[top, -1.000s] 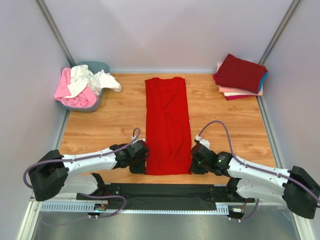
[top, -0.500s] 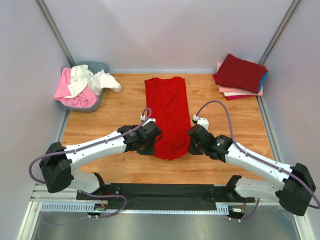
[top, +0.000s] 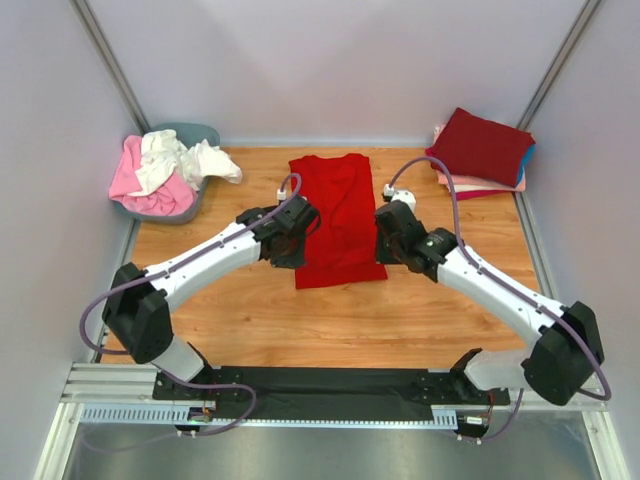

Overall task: Fold and stack the t-shirts
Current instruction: Fold the tshirt

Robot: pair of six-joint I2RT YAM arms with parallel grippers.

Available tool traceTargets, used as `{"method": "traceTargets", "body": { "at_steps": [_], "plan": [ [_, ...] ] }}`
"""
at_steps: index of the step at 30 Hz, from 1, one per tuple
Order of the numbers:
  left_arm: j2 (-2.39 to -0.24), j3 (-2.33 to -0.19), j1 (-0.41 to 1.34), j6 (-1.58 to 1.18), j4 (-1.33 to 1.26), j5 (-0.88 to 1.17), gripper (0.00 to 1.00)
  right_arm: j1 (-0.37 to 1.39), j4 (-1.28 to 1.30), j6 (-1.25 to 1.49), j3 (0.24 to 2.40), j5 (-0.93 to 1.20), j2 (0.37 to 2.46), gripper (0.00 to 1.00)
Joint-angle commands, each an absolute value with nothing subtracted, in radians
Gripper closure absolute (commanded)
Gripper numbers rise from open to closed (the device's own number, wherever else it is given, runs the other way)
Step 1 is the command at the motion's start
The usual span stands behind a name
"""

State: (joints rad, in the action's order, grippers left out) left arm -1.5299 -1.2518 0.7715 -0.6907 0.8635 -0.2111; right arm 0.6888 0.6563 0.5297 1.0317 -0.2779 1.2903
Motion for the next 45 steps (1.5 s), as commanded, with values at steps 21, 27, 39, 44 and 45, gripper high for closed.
{"method": "traceTargets", "body": {
  "at_steps": [21,27,39,44,45],
  "plan": [
    [-1.922,-1.709,0.572,-0.499,0.969,-0.187,1.0,0.456,0.592,0.33,1.506,-0.081,1.776,1.0],
    [-1.98,-1.778,0.549,-0.483,0.988,-0.178,1.0,0.439,0.606,0.321,1.581,-0.063,1.883,0.99],
    [-2.409,-2.278,0.424,-0.426,1.138,-0.095,0.66,0.322,0.754,0.396,1.973,-0.034,2.24,0.58],
    [-2.456,-2.487,0.348,-0.437,1.184,-0.006,0.32,0.287,0.848,0.358,2.222,-0.015,2.344,0.22],
    [-2.389,-2.43,0.345,-0.433,1.145,-0.014,0.3,0.284,0.851,0.336,2.23,-0.015,2.326,0.22]
  ]
}}
